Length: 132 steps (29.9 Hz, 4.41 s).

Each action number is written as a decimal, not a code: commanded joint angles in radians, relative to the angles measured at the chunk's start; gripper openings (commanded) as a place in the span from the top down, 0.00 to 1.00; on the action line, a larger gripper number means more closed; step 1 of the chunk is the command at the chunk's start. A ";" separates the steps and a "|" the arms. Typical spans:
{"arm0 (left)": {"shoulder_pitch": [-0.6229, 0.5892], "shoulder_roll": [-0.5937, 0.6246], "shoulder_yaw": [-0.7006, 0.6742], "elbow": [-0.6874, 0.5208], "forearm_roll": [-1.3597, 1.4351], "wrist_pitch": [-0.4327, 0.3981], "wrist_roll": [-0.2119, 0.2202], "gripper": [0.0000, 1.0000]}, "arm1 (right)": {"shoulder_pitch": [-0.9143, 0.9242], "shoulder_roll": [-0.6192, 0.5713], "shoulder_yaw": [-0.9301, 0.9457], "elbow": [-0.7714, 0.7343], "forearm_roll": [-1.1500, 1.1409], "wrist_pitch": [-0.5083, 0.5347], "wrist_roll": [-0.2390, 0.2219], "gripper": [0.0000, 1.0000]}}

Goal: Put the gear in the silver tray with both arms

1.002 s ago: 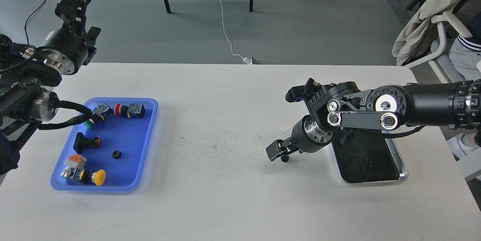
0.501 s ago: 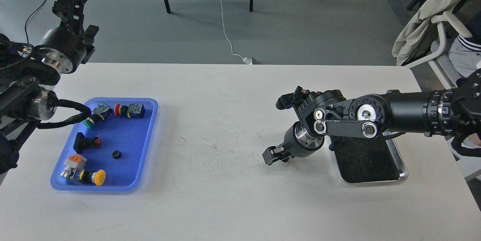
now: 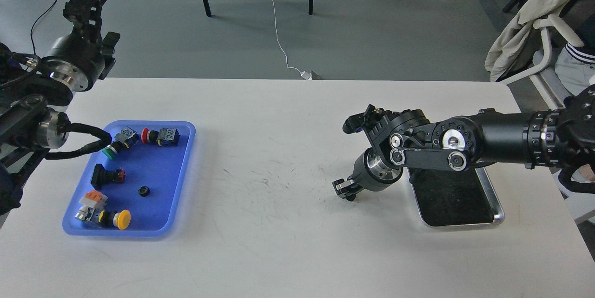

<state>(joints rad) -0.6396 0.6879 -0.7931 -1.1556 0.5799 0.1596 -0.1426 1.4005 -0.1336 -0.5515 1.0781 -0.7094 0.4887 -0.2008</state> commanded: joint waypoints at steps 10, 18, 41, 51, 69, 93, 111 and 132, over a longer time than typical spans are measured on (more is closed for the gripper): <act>0.000 0.001 0.000 0.014 0.000 -0.002 0.000 0.02 | 0.190 -0.323 0.168 0.126 0.021 0.000 0.006 0.99; -0.002 0.001 0.008 0.014 0.001 -0.003 0.002 0.02 | 0.094 -0.669 0.208 0.080 -0.021 0.000 0.030 0.98; -0.017 -0.005 0.006 0.014 0.001 -0.005 0.005 0.02 | -0.262 -0.503 0.328 -0.055 -0.090 0.000 0.030 0.97; -0.015 -0.001 0.005 0.014 0.001 -0.008 0.005 0.02 | -0.250 -0.518 0.332 -0.053 -0.090 0.000 0.030 0.77; -0.018 0.004 0.008 0.014 0.012 -0.006 0.017 0.02 | -0.256 -0.624 0.577 -0.043 -0.059 0.000 0.034 0.03; -0.006 0.726 0.234 -0.502 0.073 -0.127 0.094 0.02 | -0.691 -0.545 1.120 -0.411 1.404 0.000 0.224 0.03; 0.001 0.497 0.618 -0.431 1.121 -0.077 0.060 0.03 | -0.795 -0.409 1.139 -0.362 1.246 0.000 0.196 0.02; 0.117 0.308 0.621 -0.260 1.328 -0.038 -0.015 0.16 | -0.805 -0.422 1.139 -0.339 1.243 0.000 0.195 0.02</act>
<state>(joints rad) -0.5277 1.0172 -0.1737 -1.4536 1.9091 0.1213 -0.1385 0.5955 -0.5553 0.5876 0.7409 0.5353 0.4888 -0.0060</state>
